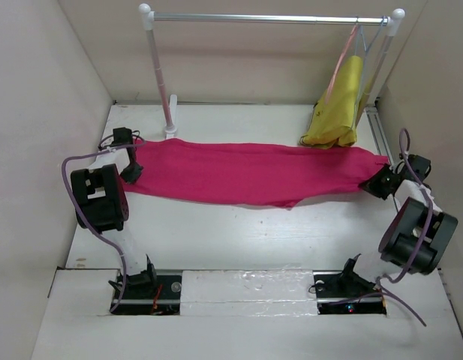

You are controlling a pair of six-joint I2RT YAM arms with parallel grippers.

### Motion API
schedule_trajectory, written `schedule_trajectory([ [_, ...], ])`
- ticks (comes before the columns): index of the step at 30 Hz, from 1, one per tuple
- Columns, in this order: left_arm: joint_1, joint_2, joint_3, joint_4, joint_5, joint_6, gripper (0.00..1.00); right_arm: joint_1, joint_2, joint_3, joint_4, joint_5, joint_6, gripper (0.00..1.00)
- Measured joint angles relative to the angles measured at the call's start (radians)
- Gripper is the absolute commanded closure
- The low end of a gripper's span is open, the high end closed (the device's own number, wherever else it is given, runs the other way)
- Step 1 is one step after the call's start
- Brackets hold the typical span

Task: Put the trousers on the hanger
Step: Fold the trousers at the center of the board.

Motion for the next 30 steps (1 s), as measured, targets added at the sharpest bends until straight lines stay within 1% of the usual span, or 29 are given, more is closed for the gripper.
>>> schedule_trajectory([
  [1, -0.002, 0.0, 0.003, -0.014, -0.02, 0.0, 1.0, 0.01, -0.08, 0.0, -0.041, 0.008, -0.008, 1.0],
  [2, -0.004, 0.0, 0.005, -0.028, -0.039, 0.0, 1.0, 0.01, -0.085, 0.0, -0.043, 0.008, -0.009, 1.0],
  [4, -0.008, -0.002, 0.006, -0.05, -0.081, 0.001, 1.0, 0.016, -0.158, 0.0, -0.089, 0.008, -0.018, 1.0],
  [8, -0.008, -0.032, -0.01, -0.091, -0.158, 0.011, 1.0, 0.017, -0.28, 0.0, -0.212, 0.005, -0.058, 1.0],
  [12, -0.008, -0.136, -0.069, -0.118, -0.223, 0.024, 1.0, 0.001, -0.348, -0.004, -0.322, 0.023, -0.101, 1.0],
  [15, -0.004, -0.235, -0.114, -0.128, -0.251, 0.031, 1.0, -0.022, -0.361, -0.007, -0.379, 0.039, -0.125, 1.0],
  [16, -0.003, -0.27, -0.134, -0.129, -0.259, 0.034, 1.0, -0.027, -0.363, -0.013, -0.385, 0.045, -0.129, 0.98],
  [17, -0.003, -0.303, -0.153, -0.128, -0.265, 0.039, 1.0, -0.03, -0.366, -0.024, -0.389, 0.051, -0.132, 0.86],
  [18, -0.003, -0.33, -0.17, -0.131, -0.272, 0.04, 1.0, -0.031, -0.368, -0.036, -0.388, 0.057, -0.132, 0.68],
  [19, -0.002, -0.351, -0.181, -0.137, -0.278, 0.041, 0.8, -0.033, -0.366, -0.05, -0.384, 0.062, -0.137, 0.41],
  [20, 0.0, -0.363, -0.182, -0.144, -0.292, 0.048, 0.75, -0.036, -0.358, -0.056, -0.38, 0.067, -0.141, 0.35],
  [21, 0.006, -0.368, -0.179, -0.142, -0.303, 0.05, 0.64, -0.042, -0.343, -0.056, -0.37, 0.074, -0.154, 0.28],
  [22, 0.014, -0.368, -0.171, -0.143, -0.308, 0.053, 0.43, -0.05, -0.321, -0.049, -0.367, 0.075, -0.165, 0.26],
  [23, 0.021, -0.368, -0.159, -0.15, -0.308, 0.051, 0.33, -0.051, -0.297, -0.037, -0.365, 0.075, -0.176, 0.26],
  [25, 0.031, -0.368, -0.124, -0.158, -0.293, 0.043, 0.23, -0.033, -0.257, 0.0, -0.367, 0.071, -0.193, 0.26],
  [26, 0.034, -0.368, -0.098, -0.162, -0.283, 0.039, 0.21, -0.012, -0.246, 0.024, -0.37, 0.078, -0.2, 0.26],
  [29, 0.034, -0.361, -0.023, -0.166, -0.252, 0.027, 0.2, 0.058, -0.261, 0.081, -0.366, 0.094, -0.227, 0.28],
  [30, 0.029, -0.358, -0.002, -0.165, -0.24, 0.022, 0.21, 0.074, -0.281, 0.088, -0.36, 0.103, -0.232, 0.35],
])
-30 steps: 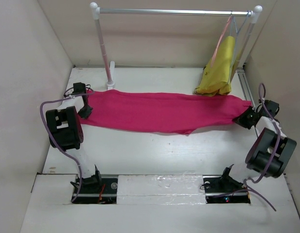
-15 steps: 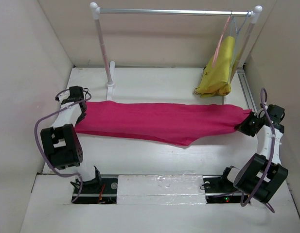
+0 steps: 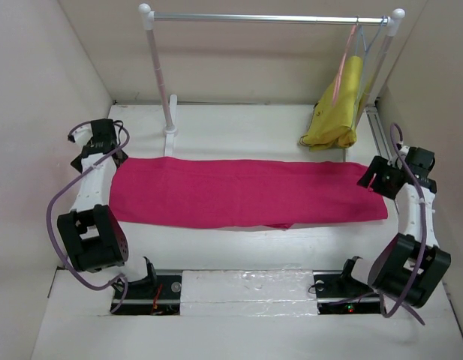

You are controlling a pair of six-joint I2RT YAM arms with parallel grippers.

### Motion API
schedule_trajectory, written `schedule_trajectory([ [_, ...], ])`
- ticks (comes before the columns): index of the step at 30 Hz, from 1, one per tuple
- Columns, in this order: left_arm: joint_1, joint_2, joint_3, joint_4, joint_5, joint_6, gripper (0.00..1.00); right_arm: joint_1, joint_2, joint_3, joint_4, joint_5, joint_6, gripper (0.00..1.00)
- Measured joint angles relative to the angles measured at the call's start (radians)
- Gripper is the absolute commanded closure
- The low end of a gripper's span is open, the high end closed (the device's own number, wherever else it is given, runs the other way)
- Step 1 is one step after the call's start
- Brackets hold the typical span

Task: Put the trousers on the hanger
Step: Fold the trousers at the center of the board.

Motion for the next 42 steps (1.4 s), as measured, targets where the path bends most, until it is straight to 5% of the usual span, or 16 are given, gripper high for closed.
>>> schedule_trajectory([
  [1, -0.005, 0.0, 0.009, 0.003, 0.01, -0.003, 0.24, 0.007, -0.022, 0.003, 0.004, 0.009, -0.007, 0.47],
  [3, -0.027, -0.005, 0.011, 0.009, 0.034, -0.004, 0.27, 0.003, -0.04, 0.015, 0.01, 0.016, -0.016, 0.92],
  [5, -0.077, -0.008, 0.011, 0.012, 0.059, -0.004, 0.3, -0.011, -0.005, 0.037, 0.022, 0.008, -0.015, 0.97],
  [9, -0.282, -0.037, 0.003, 0.052, 0.136, -0.001, 0.44, -0.026, 0.151, 0.112, 0.039, 0.003, -0.004, 0.41],
  [11, -0.396, -0.072, -0.015, 0.086, 0.193, 0.002, 0.53, -0.026, 0.232, 0.169, 0.03, 0.014, -0.005, 0.34],
  [16, -0.628, -0.207, -0.115, 0.158, 0.307, 0.005, 0.74, -0.029, 0.331, 0.238, 0.036, 0.068, -0.042, 0.36],
  [23, -0.803, -0.363, -0.292, 0.259, 0.412, -0.001, 0.74, -0.085, 0.441, 0.248, 0.02, 0.115, -0.116, 0.35],
  [42, -0.951, -0.286, -0.407, 0.383, 0.481, -0.022, 0.75, -0.135, 0.542, 0.306, 0.06, -0.027, -0.205, 0.36],
])
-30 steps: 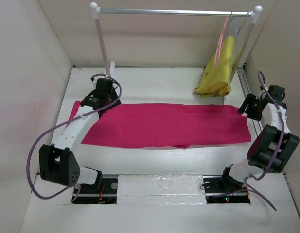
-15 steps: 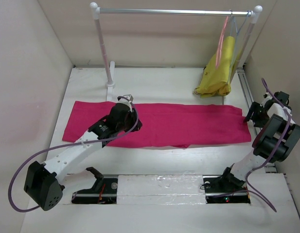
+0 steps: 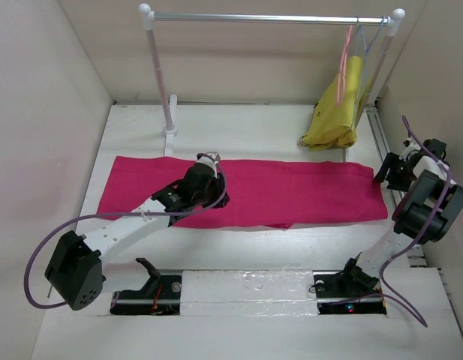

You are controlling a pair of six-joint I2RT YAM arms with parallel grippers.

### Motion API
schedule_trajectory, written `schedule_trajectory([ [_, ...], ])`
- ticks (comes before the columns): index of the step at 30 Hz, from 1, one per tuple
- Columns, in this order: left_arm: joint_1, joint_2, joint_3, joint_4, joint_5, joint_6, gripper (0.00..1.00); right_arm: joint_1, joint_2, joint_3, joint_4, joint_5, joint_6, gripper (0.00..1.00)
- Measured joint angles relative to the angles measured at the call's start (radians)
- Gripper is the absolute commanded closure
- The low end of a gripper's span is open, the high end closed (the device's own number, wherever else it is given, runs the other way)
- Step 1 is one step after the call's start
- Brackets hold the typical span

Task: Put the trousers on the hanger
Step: Fold the trousers at the center of the board.

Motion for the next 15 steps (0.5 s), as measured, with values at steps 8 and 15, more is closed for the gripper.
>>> schedule_trajectory([
  [8, 0.0, 0.032, 0.0, 0.014, -0.001, 0.005, 0.75, 0.0, 0.023, 0.0, 0.025, -0.038, -0.006, 0.55],
  [15, 0.0, 0.055, -0.001, 0.026, 0.001, 0.004, 0.77, 0.0, 0.022, -0.001, 0.066, -0.047, -0.009, 0.83],
])
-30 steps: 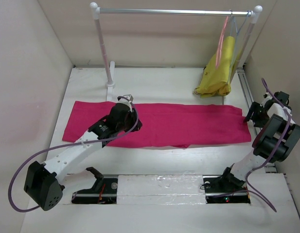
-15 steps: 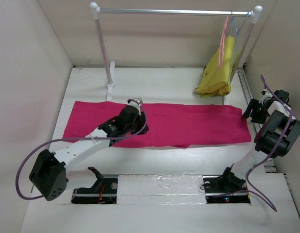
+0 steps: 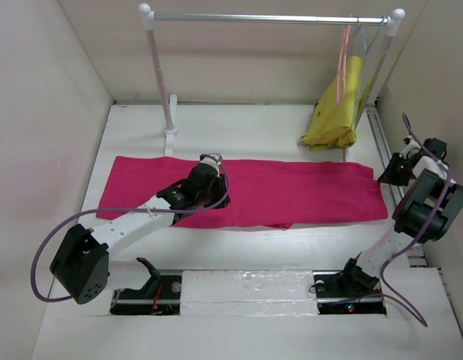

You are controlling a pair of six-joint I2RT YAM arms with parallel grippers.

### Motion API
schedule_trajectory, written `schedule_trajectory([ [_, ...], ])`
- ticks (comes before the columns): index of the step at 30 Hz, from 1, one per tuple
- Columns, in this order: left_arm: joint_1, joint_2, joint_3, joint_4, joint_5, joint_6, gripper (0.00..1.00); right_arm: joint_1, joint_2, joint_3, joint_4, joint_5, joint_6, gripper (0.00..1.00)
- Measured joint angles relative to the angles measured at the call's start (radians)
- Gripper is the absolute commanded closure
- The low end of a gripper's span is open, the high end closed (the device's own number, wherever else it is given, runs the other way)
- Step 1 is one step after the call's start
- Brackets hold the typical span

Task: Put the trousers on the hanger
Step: Fold the trousers at the center of the board.

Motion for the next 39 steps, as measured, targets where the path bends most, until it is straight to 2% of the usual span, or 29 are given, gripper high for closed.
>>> schedule_trajectory([
  [2, 0.0, 0.005, -0.002, 0.003, 0.0, 0.0, 0.77, 0.0, -0.003, 0.0, 0.003, -0.004, 0.002, 0.86],
  [4, 0.0, 0.005, -0.005, 0.005, 0.0, 0.0, 0.77, 0.0, -0.005, 0.0, 0.004, -0.008, 0.005, 0.7],
  [5, 0.0, 0.005, -0.005, 0.005, 0.0, 0.0, 0.77, 0.0, -0.005, 0.0, 0.003, -0.008, 0.008, 0.42],
  [12, 0.0, 0.005, -0.005, 0.011, 0.0, 0.0, 0.77, 0.0, -0.005, 0.001, -0.003, -0.02, 0.008, 0.41],
  [19, 0.0, 0.005, -0.005, 0.011, 0.0, 0.0, 0.77, -0.004, -0.005, -0.021, 0.014, -0.069, 0.034, 0.51],
  [24, 0.0, 0.005, -0.014, 0.017, 0.0, 0.0, 0.78, -0.015, -0.005, -0.036, 0.031, -0.111, 0.057, 0.53],
  [27, 0.0, 0.007, -0.018, 0.017, 0.0, 0.0, 0.78, -0.021, -0.005, -0.037, 0.045, -0.126, 0.064, 0.65],
  [28, 0.0, 0.008, -0.018, 0.018, 0.0, 0.0, 0.78, -0.023, -0.005, -0.037, 0.048, -0.127, 0.067, 0.74],
  [30, 0.0, 0.012, -0.018, 0.019, 0.0, 0.0, 0.78, -0.024, -0.005, -0.038, 0.054, -0.128, 0.074, 0.8],
  [34, 0.0, 0.02, -0.018, 0.019, 0.0, 0.0, 0.78, -0.029, -0.005, -0.042, 0.057, -0.128, 0.083, 1.0],
  [39, 0.0, 0.02, -0.018, 0.016, -0.011, 0.0, 0.8, -0.029, -0.039, -0.061, 0.058, -0.128, 0.1, 1.0],
])
